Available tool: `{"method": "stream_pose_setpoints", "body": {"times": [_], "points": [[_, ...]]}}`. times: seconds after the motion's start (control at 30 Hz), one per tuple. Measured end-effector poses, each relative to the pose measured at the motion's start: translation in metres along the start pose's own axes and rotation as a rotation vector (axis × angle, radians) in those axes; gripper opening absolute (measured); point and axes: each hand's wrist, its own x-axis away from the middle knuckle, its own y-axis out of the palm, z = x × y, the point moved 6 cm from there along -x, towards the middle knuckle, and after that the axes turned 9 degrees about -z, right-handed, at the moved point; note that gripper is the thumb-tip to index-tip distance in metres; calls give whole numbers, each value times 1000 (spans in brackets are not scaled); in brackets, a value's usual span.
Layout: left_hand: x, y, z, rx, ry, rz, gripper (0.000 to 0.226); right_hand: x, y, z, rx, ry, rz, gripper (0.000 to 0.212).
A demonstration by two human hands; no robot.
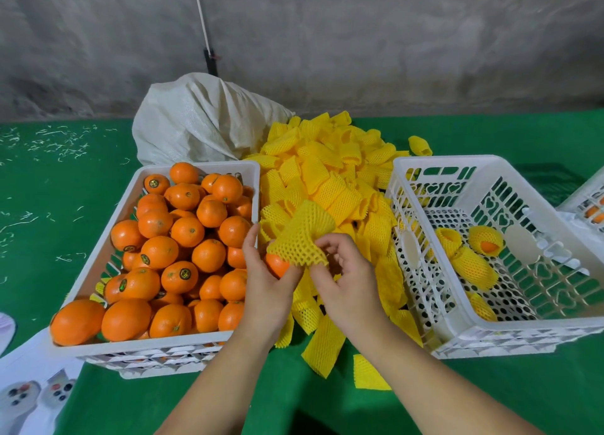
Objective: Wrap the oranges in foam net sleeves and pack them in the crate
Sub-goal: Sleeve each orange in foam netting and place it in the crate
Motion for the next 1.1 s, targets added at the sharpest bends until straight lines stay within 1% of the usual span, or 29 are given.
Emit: {"method": "stream_pose_setpoints", "body": {"times": [0.03, 0.07, 0.1, 0.13, 0.2, 0.27, 0.33, 0.4, 0.5, 0.53, 0.6, 0.67, 0.7, 0.73, 0.8, 0.87, 0.9, 0.97, 1.03, 1.07, 1.1], "points": [[0, 1, 0, -31, 1, -1, 76, -3, -2, -2, -5, -11, 13, 23], [0, 0, 1, -37, -7, 17, 68, -5, -3, -6, 60, -44, -1, 26], [0, -1, 2, 27, -24, 50, 60, -7, -2, -10, 173, -100, -32, 28], [-1, -1, 3, 180, -52, 85, 54, -7, 0, -13, 326, -170, -65, 30], [-3, 3, 8, 499, -106, 93, 53, -2, 5, -13, 587, -319, -94, 28], [-6, 8, 11, 625, -131, 49, 48, 3, 10, -10, 680, -381, -68, 25], [-7, 14, 9, 726, -193, 29, 43, 7, 14, -8, 649, -377, -39, 27], [-3, 19, 4, 820, -272, 11, 42, 10, 20, -8, 600, -365, -46, 23], [2, 24, 12, 892, -249, -107, 35, 12, 24, -6, 556, -320, -109, 20], [2, 23, 13, 893, -241, -128, 33, 11, 24, -3, 538, -275, -141, 24], [4, 23, 13, 861, -261, -176, 37, 5, 21, 7, 473, -137, -214, 46], [5, 22, 8, 781, -334, -170, 45, -3, 18, 17, 373, -1, -265, 70], [4, 21, 2, 745, -374, -138, 46, -7, 15, 19, 340, 31, -267, 76], [5, 22, 2, 701, -376, -125, 45, -11, 12, 20, 332, 36, -250, 80], [7, 25, 6, 632, -334, -177, 44, -17, 2, 20, 339, 22, -191, 81], [6, 20, 12, 489, -238, -170, 40, -20, -8, 22, 289, 33, -140, 78], [5, 15, 14, 364, -191, -139, 37, -20, -11, 24, 254, 41, -119, 77], [4, 5, 18, 56, -72, -76, 34, -18, -14, 27, 138, 78, -93, 76], [6, 2, 27, -304, 137, -75, 34, -17, -11, 28, -34, 145, -75, 75], [8, 3, 30, -444, 210, -76, 35, -17, -9, 28, -107, 177, -71, 74], [10, 3, 31, -536, 256, -55, 38, -17, -7, 27, -153, 195, -65, 71]]}}
